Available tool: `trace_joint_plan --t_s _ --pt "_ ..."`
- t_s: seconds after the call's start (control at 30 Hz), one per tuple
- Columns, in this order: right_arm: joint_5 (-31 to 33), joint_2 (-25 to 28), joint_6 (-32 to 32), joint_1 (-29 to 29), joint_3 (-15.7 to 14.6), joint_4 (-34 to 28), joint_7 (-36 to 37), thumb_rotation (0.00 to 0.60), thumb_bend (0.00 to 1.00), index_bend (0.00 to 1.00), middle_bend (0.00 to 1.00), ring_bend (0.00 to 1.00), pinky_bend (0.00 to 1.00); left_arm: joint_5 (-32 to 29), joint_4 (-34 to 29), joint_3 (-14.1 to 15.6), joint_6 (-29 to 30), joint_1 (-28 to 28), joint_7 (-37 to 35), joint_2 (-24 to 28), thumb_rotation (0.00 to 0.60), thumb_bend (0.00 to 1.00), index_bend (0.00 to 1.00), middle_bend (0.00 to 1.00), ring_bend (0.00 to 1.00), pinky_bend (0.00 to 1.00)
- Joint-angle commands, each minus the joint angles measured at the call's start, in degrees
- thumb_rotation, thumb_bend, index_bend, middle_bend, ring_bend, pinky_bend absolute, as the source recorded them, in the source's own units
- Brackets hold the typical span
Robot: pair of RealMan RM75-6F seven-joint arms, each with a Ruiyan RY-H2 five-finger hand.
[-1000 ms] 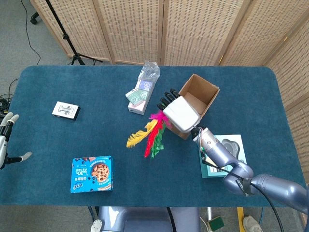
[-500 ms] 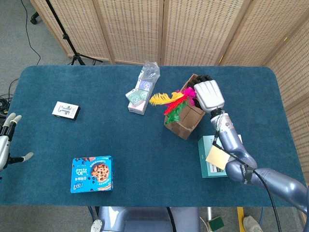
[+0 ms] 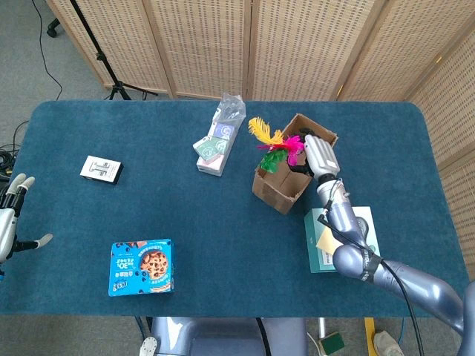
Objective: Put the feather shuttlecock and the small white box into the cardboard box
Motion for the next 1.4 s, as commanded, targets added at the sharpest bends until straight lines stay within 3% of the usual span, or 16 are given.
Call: trace_joint_plan --t_s 0.03,0.07,0.1,0.13,0.2,0.23,0.57,0.8,0.93,1.17,1.4 --pt "0.7 -0.7 -0.8 0.5 -0.2 0.6 0.2 0.600 0.65 0.56 0.30 0.03 0.12 0.0 0.0 0.1 -0.1 0.0 0.0 0.1 0.600 0.00 0.00 0.00 0.00 0.00" --pt "0.7 -0.8 -1.1 0.7 -0.6 1.0 -0.1 0.600 0.57 0.53 0.26 0.02 0.11 0.0 0.0 0.1 -0.1 0.1 -0.1 0.1 0.600 0.00 0.00 0.00 0.00 0.00" --pt "0.7 -0.9 -1.4 0.9 -1.0 1.3 -0.4 0.600 0.41 0.44 0.17 0.00 0.07 0.0 0.1 0.1 -0.1 0.1 -0.2 0.2 0.600 0.00 0.00 0.00 0.00 0.00" --pt "0.7 -0.9 -1.8 1.0 -1.2 1.5 -0.4 0.600 0.23 0.28 0.08 0.00 0.03 0.0 0.1 0.1 -0.1 0.1 -0.2 0.2 0.600 0.00 0.00 0.00 0.00 0.00" --pt "0.6 -0.3 -3.8 1.1 -1.8 1.4 0.1 0.600 0.04 0.06 0.00 0.00 0.00 0.0 0.2 0.0 -0.1 0.1 -0.4 0.2 0.600 0.00 0.00 0.00 0.00 0.00" --pt "0.5 0.0 -4.5 1.0 -1.9 1.3 0.5 0.600 0.00 0.00 0.00 0.00 0.00 0.0 0.2 0.0 -0.1 0.1 -0.4 0.2 0.600 0.00 0.00 0.00 0.00 0.00" --pt "-7.3 0.6 0.3 -0.3 -0.6 0.6 5.8 0.600 0.00 0.00 0.00 0.00 0.00 0.4 0.3 0.1 -0.2 0.1 -0.9 0.3 0.600 0.00 0.00 0.00 0.00 0.00" --pt "-10.1 5.3 2.2 -1.6 1.8 -5.9 8.4 0.600 0.00 0.00 0.00 0.00 0.00 0.6 0.5 0.2 -0.2 0.1 -0.4 0.1 0.600 0.00 0.00 0.00 0.00 0.00" --pt "-14.8 12.2 4.4 -4.4 1.8 -13.7 7.8 0.600 0.00 0.00 0.00 0.00 0.00 1.0 0.7 0.4 -0.5 -0.2 0.0 -0.2 0.600 0.00 0.00 0.00 0.00 0.00" --pt "-31.6 22.1 14.7 -12.6 -8.8 -16.6 -6.7 0.600 0.00 0.00 0.00 0.00 0.00 1.7 1.4 0.5 -0.7 -0.5 0.1 -0.4 0.600 0.00 0.00 0.00 0.00 0.00" --pt "-37.4 25.3 24.4 -20.6 -15.1 -18.1 -13.8 0.600 0.00 0.00 0.00 0.00 0.00 2.5 3.0 0.4 0.1 -0.6 0.5 -0.9 0.600 0.00 0.00 0.00 0.00 0.00"
